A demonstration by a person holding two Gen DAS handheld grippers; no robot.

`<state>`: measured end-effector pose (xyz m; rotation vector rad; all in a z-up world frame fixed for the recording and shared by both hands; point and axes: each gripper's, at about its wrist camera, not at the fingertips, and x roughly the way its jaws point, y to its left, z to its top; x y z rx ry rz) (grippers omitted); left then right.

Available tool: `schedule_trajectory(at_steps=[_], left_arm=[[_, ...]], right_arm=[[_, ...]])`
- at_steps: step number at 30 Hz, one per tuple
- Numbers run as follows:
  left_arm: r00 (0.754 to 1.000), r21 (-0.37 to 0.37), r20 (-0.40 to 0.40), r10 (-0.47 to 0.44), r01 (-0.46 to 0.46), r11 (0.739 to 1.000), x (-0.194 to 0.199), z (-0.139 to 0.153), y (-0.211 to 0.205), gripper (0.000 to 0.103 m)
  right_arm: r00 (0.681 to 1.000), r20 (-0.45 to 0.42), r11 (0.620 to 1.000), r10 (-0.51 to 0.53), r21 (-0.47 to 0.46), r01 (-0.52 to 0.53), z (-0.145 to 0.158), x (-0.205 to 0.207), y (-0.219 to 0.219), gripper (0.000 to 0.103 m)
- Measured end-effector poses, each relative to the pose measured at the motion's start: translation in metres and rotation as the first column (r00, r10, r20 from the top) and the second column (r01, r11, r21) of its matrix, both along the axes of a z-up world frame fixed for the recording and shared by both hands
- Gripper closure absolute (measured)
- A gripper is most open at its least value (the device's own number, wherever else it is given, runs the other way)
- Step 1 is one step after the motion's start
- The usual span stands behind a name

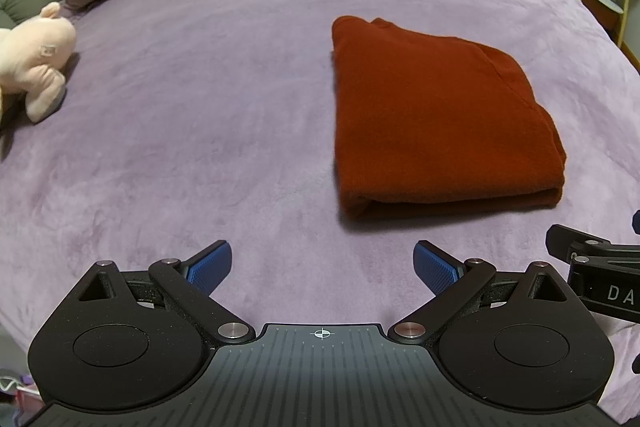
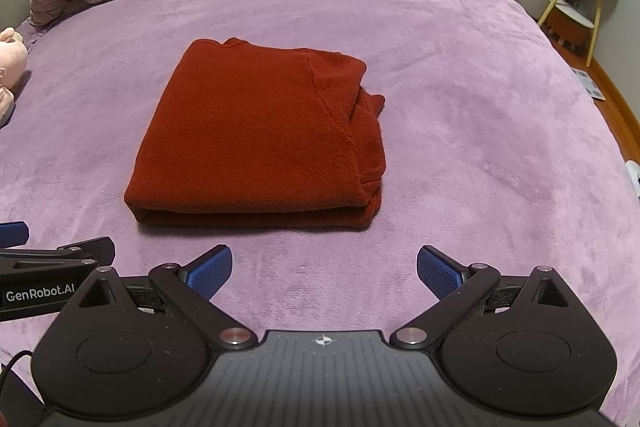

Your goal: Fold small clothes

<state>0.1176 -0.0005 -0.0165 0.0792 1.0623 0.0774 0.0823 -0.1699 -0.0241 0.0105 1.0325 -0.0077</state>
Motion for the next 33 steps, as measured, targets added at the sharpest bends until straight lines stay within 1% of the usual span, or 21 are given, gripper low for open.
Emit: schedule_trajectory(at_steps=[18, 33], left_arm=[[1.0, 0.006, -0.006, -0.004, 0.004, 1.0, 0.0031, -0.0016, -0.0021, 0.003], [1.0, -0.007, -0.017, -0.009, 0.009, 1.0, 0.007, -0.0065, -0.0001, 0.003]], right_arm=[[1.0, -0.005, 1.0, -0.002, 0.007, 0.002, 0.0005, 0.0025, -0.0015, 0.004], [1.0, -0.006, 1.0, -0.005, 0.011, 0.005, -0.0029, 0.0042, -0.0021, 0.004]])
